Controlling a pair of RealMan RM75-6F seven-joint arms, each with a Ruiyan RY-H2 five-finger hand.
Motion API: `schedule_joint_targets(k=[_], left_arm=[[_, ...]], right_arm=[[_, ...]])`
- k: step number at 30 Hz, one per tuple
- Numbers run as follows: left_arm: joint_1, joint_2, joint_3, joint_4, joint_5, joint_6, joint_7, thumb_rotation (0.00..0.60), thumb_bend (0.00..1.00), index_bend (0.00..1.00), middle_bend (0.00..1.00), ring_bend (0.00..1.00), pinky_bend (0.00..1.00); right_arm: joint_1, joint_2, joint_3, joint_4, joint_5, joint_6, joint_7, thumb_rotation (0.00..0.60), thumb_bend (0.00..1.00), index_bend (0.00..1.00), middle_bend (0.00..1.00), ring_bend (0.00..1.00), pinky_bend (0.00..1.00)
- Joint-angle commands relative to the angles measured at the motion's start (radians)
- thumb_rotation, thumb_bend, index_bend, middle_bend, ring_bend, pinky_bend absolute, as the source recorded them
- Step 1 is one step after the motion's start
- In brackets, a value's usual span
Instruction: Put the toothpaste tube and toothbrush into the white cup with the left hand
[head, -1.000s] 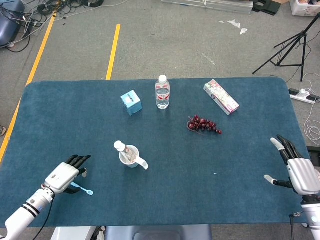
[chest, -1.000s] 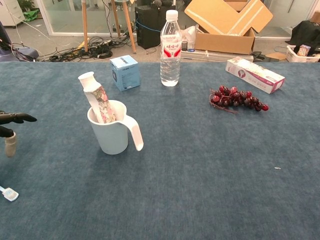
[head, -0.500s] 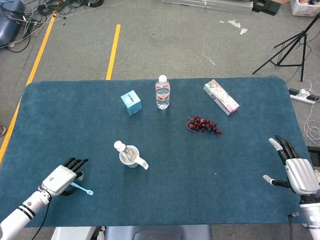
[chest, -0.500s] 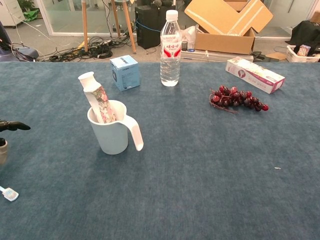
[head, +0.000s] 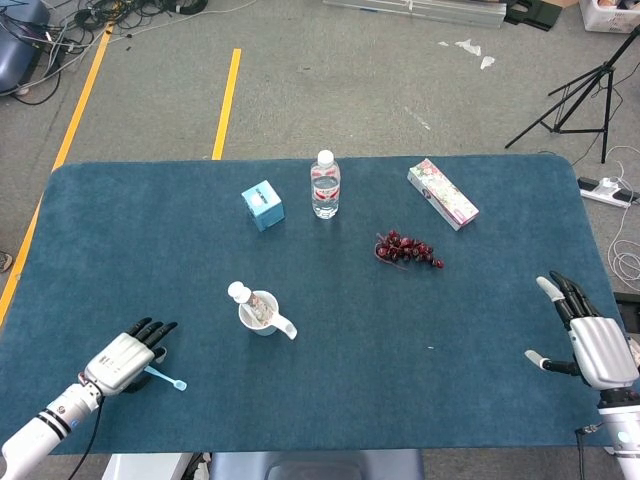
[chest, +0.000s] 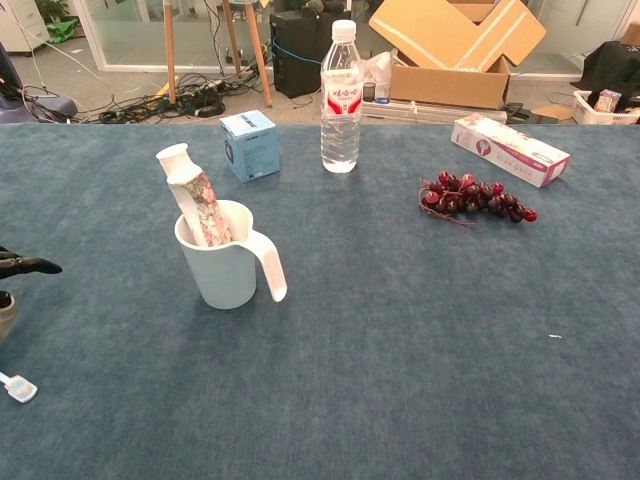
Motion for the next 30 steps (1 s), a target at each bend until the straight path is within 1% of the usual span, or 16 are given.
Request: schedule_joint_targets(k=[1, 30], left_arm=[[0.002, -0.006, 0.001, 0.011, -0.002, -0.001, 0.003, 0.600, 0.31, 0.41, 0.04, 0.09, 0.10], [0.023, -0.039, -0.010, 0.044, -0.055, -0.020, 0.036, 0.600, 0.32, 0.45, 0.04, 0.09, 0.10]], right_arm=[[0.000, 0.000, 0.000, 0.000, 0.001, 0.000, 0.000, 0.600, 0.03, 0.05, 0.04, 0.04, 0.33], [0.002, 0.001, -0.001, -0.004, 0.005, -0.007, -0.007, 0.600, 0.03, 0.05, 0.04, 0.04, 0.33]])
